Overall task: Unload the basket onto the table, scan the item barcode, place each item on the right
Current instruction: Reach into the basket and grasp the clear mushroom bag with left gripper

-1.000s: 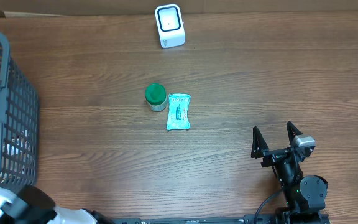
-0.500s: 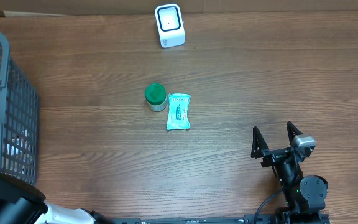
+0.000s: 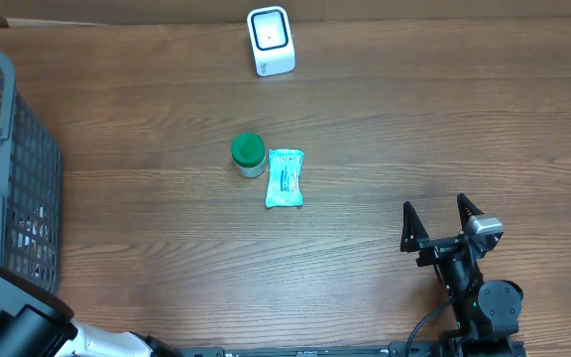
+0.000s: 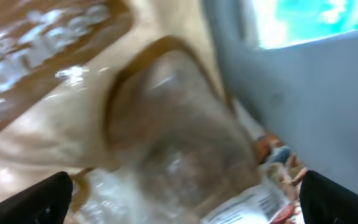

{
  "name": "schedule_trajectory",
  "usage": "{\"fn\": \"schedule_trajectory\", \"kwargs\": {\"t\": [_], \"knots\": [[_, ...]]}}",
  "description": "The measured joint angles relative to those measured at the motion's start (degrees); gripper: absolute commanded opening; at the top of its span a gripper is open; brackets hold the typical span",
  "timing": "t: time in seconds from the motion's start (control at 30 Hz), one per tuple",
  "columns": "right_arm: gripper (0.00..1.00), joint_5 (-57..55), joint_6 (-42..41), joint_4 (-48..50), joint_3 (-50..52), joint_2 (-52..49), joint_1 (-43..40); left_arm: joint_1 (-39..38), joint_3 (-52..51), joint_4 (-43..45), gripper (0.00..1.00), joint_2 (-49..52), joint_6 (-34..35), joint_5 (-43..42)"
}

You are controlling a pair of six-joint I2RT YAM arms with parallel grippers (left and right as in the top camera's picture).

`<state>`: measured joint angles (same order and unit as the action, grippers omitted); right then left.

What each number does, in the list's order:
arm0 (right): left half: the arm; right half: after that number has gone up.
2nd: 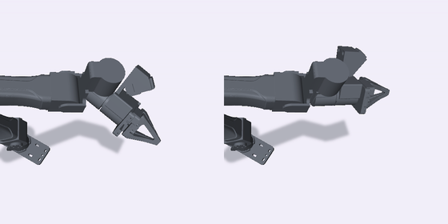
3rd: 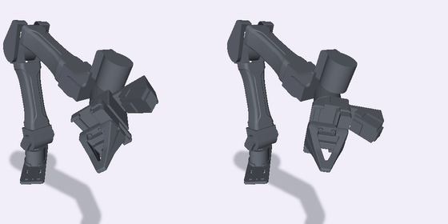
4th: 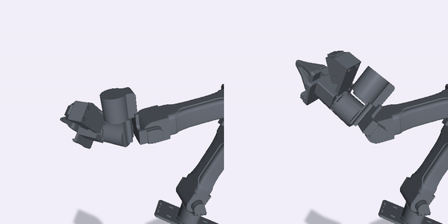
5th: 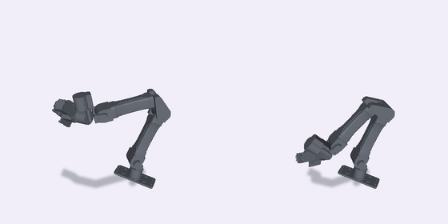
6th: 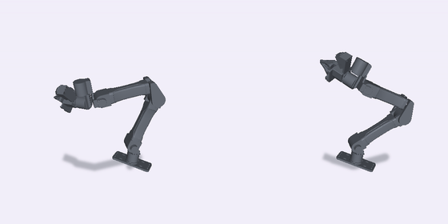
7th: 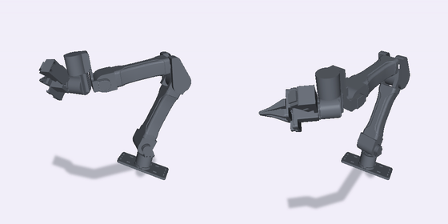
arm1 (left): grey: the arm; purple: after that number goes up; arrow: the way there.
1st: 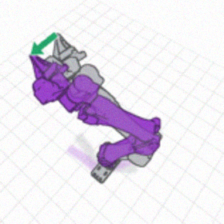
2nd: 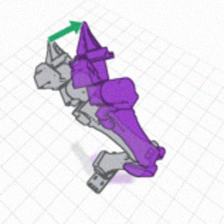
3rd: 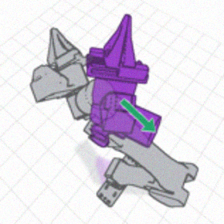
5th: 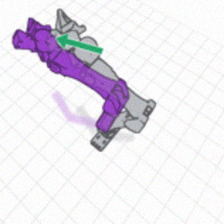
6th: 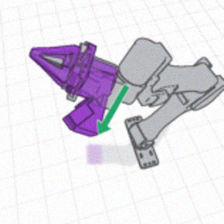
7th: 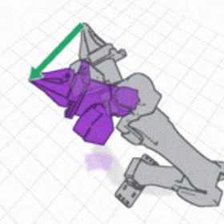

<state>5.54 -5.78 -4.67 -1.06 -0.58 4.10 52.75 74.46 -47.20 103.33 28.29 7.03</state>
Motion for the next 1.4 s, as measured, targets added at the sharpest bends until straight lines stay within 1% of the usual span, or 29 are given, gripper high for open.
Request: {"fn": "schedule_trajectory", "kwargs": {"t": [0.27, 0.43, 0.6, 0.67, 0.73, 0.77, 0.83, 0.9, 0.97, 1.0, 1.03, 1.13, 1.2, 1.27, 1.4], "knots": [[1.0, 0.0, 0.0, 0.0, 0.0, 0.0, 0.0, -3.5, -5.6, 6.6, 1.0, 0.0, -1.7, -0.2], [1.0, 0.0, 0.0, 0.0, 0.0, 0.0, 0.0, -3.5, -7.7, 10.7, 1.0, 0.0, -1.9, 0.5], [1.0, 0.0, 0.0, 0.0, 0.0, 0.0, 0.0, -3.5, -8.2, 12.0, 0.99, 0.0, -1.9, 0.7], [1.0, 0.0, 0.0, 0.0, 0.0, 0.0, 0.0, -3.5, -8.2, 12.3, 0.93, 0.6, -2.0, 0.7], [1.0, 0.0, 0.0, 0.0, 0.0, 0.0, 0.0, -3.5, -7.8, 12.6, 0.85, 1.9, -2.6, 0.7], [1.0, 0.0, 0.0, 0.0, 0.0, 0.0, 0.0, -3.5, -7.5, 12.6, 0.84, 2.3, -3.0, 0.7], [1.0, 0.0, 0.0, 0.0, 0.0, 0.0, 0.0, -3.2, -6.9, 12.7, 0.79, 3.0, -3.4, 0.5], [1.0, 0.0, 0.0, 0.0, 0.0, 0.0, 0.0, -3.2, -6.8, 13.1, 0.68, 3.1, -3.7, 0.5], [1.0, 0.0, 0.0, 0.0, 0.0, 0.0, 0.0, -3.2, -6.8, 13.2, 0.56, 3.2, -4.3, 0.5], [1.0, 0.0, 0.0, 0.0, 0.0, 0.0, 0.0, -3.2, -6.6, 13.2, 0.45, 3.3, -4.5, 0.5], [1.0, 0.0, 0.0, 0.0, 0.0, 0.0, 0.0, -3.2, -6.5, 13.2, 0.43, 3.4, -4.7, 0.5], [1.0, 0.0, 0.0, 0.0, 0.0, 0.0, 0.0, -3.2, -5.9, 12.1, 0.43, 3.6, -4.7, 0.3], [1.0, 0.0, 0.0, 0.0, 0.0, 0.0, 0.0, -3.2, -4.8, 10.1, 0.4, 4.0, -4.9, -0.2], [1.0, 0.0, 0.0, 0.0, 0.0, 0.0, 0.0, -3.2, -2.8, 6.4, 0.36, 4.8, -4.9, -0.9], [1.0, 0.0, 0.0, 0.0, 0.0, 0.0, 0.0, -3.3, 1.6, -1.8, 0.34, 6.6, -4.9, -2.2]]}}
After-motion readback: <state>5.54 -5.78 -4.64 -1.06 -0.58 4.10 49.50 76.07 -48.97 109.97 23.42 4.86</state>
